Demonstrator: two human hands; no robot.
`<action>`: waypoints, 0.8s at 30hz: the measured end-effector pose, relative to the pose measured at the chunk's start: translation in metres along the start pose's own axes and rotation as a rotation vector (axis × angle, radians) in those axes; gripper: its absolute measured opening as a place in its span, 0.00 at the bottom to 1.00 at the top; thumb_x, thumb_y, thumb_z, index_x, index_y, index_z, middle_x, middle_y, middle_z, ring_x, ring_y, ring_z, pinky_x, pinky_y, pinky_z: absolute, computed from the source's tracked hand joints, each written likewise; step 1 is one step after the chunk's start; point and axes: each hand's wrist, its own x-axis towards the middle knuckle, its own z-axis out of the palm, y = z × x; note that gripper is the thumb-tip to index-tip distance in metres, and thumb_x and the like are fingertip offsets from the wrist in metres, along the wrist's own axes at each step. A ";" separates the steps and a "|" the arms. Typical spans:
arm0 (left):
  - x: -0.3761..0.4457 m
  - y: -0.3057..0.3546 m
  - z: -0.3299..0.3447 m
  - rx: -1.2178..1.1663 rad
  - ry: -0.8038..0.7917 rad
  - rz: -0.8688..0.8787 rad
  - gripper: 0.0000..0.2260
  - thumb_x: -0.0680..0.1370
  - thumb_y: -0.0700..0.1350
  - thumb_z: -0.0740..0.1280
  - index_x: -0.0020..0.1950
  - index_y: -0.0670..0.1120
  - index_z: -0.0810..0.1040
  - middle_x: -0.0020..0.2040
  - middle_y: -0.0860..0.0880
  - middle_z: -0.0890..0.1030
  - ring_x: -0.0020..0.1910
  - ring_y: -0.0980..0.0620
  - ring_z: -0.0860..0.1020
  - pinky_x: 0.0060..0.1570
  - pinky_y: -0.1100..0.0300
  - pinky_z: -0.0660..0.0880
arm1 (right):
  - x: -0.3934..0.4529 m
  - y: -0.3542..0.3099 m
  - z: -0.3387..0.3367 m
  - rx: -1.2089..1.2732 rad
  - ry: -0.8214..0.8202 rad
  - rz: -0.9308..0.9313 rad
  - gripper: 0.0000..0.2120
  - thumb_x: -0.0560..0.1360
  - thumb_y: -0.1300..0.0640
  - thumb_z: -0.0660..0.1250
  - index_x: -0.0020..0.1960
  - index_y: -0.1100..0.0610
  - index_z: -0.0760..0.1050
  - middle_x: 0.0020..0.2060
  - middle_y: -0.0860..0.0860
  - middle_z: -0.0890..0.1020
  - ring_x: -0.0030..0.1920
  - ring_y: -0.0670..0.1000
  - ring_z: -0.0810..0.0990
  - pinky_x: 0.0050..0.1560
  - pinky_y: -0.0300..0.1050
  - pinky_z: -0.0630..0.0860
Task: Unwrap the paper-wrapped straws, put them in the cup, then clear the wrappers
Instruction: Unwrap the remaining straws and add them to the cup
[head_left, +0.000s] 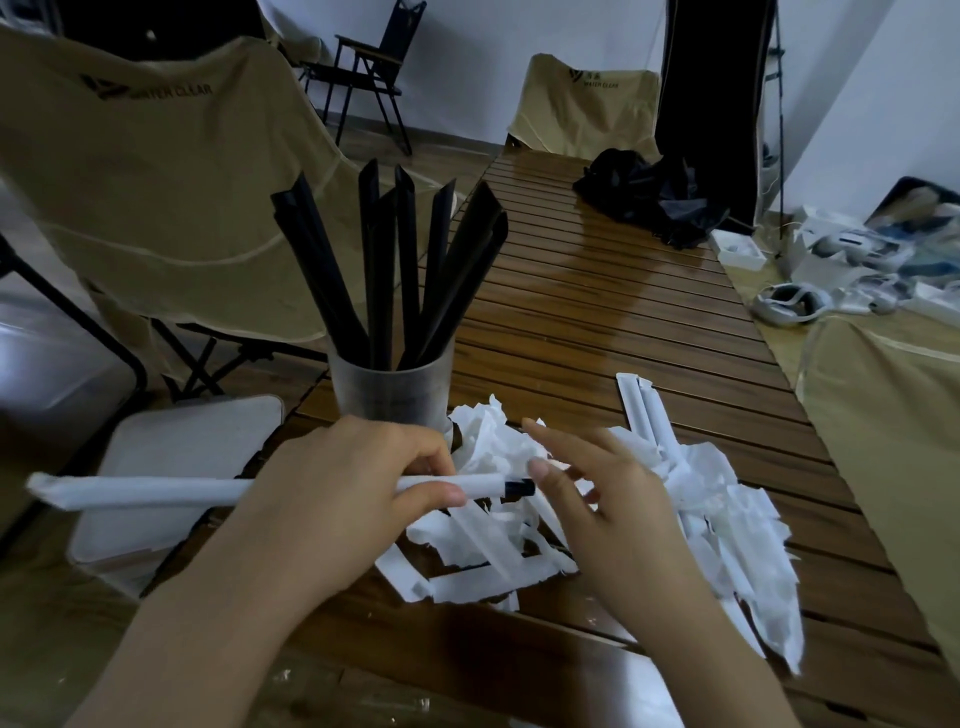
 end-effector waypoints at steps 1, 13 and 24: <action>0.000 0.001 0.001 -0.001 0.005 0.011 0.09 0.75 0.65 0.61 0.47 0.63 0.76 0.37 0.62 0.77 0.37 0.63 0.74 0.32 0.69 0.63 | 0.000 -0.002 -0.001 0.037 -0.025 -0.037 0.14 0.76 0.48 0.64 0.62 0.42 0.76 0.51 0.38 0.76 0.49 0.40 0.76 0.43 0.29 0.70; 0.003 0.013 -0.001 -0.022 -0.072 0.092 0.05 0.73 0.64 0.64 0.43 0.65 0.75 0.40 0.63 0.78 0.42 0.65 0.73 0.32 0.71 0.62 | -0.001 -0.011 -0.006 0.031 -0.120 -0.144 0.11 0.72 0.67 0.70 0.36 0.52 0.82 0.32 0.39 0.79 0.40 0.42 0.77 0.38 0.28 0.69; 0.003 0.012 0.000 -0.073 -0.081 0.101 0.14 0.76 0.64 0.55 0.48 0.62 0.78 0.41 0.61 0.80 0.37 0.63 0.76 0.34 0.71 0.66 | -0.002 -0.013 -0.004 0.065 0.011 -0.106 0.13 0.73 0.65 0.69 0.35 0.49 0.79 0.34 0.43 0.80 0.40 0.43 0.77 0.38 0.30 0.71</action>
